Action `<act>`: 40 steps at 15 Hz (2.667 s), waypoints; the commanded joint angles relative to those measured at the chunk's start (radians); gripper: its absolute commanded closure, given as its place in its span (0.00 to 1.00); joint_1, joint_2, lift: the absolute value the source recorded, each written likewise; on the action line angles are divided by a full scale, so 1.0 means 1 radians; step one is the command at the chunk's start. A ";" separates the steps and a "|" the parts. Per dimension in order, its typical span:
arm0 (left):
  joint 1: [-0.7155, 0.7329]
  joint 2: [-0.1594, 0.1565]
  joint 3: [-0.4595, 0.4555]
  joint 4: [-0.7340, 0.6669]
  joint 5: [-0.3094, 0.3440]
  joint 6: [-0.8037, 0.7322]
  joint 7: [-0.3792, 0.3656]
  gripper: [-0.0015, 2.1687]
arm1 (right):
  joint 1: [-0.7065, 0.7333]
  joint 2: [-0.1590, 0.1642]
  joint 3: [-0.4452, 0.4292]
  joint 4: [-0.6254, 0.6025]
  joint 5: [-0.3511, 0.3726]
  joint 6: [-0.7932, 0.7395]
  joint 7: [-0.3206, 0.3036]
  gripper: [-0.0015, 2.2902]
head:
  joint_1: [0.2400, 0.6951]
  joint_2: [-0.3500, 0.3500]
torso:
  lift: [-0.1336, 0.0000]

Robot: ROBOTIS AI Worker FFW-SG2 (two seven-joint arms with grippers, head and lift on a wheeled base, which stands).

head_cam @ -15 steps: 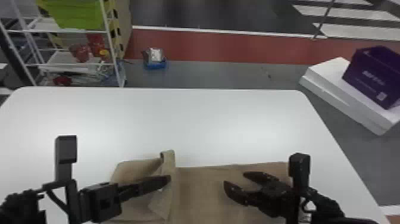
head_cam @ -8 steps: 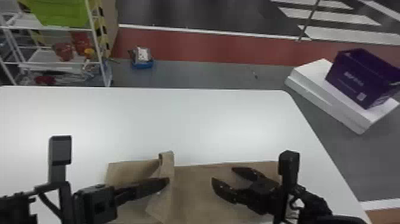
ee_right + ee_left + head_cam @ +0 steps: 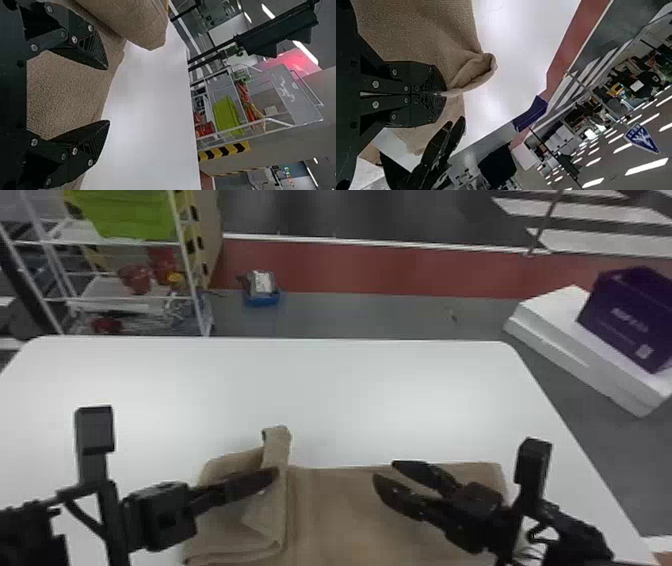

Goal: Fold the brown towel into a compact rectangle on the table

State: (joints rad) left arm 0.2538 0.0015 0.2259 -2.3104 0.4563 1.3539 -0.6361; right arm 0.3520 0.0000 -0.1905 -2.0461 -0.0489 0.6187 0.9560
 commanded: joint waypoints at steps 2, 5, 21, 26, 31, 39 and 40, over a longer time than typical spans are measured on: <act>-0.011 -0.004 0.047 0.000 0.012 -0.011 -0.002 0.65 | -0.018 0.001 0.046 0.000 0.038 0.065 0.029 0.92 | 1.00 0.41 | 0.07; -0.016 -0.004 0.090 0.002 0.042 -0.008 -0.016 0.65 | -0.050 0.000 0.118 0.049 0.057 0.089 0.030 0.92 | 1.00 0.51 | 0.07; -0.022 -0.004 0.254 -0.011 0.185 0.029 -0.060 0.65 | -0.300 0.001 0.418 0.374 0.077 0.111 -0.092 0.92 | 1.00 0.89 | 0.07; -0.021 -0.004 0.247 -0.012 0.183 0.035 -0.071 0.65 | -0.263 0.001 0.411 0.307 0.040 0.099 -0.102 0.89 | 1.00 0.91 | 0.07; -0.033 -0.004 0.242 -0.012 0.179 0.038 -0.063 0.65 | -0.242 0.001 0.345 0.241 0.008 0.053 -0.083 0.56 | 1.00 0.88 | 0.07; -0.028 -0.004 0.112 -0.006 0.162 0.078 -0.020 0.65 | -0.202 0.001 0.148 0.178 -0.012 0.019 -0.074 0.40 | 1.00 0.67 | 0.07; -0.030 -0.004 0.086 0.003 0.151 0.072 -0.011 0.65 | -0.189 0.001 0.146 0.167 -0.012 0.010 -0.072 0.40 | 1.00 0.64 | 0.07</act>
State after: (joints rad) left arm 0.2247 0.0015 0.3516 -2.3182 0.6224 1.4324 -0.6539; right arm 0.1463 0.0000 -0.0340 -1.8677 -0.0532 0.6394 0.8821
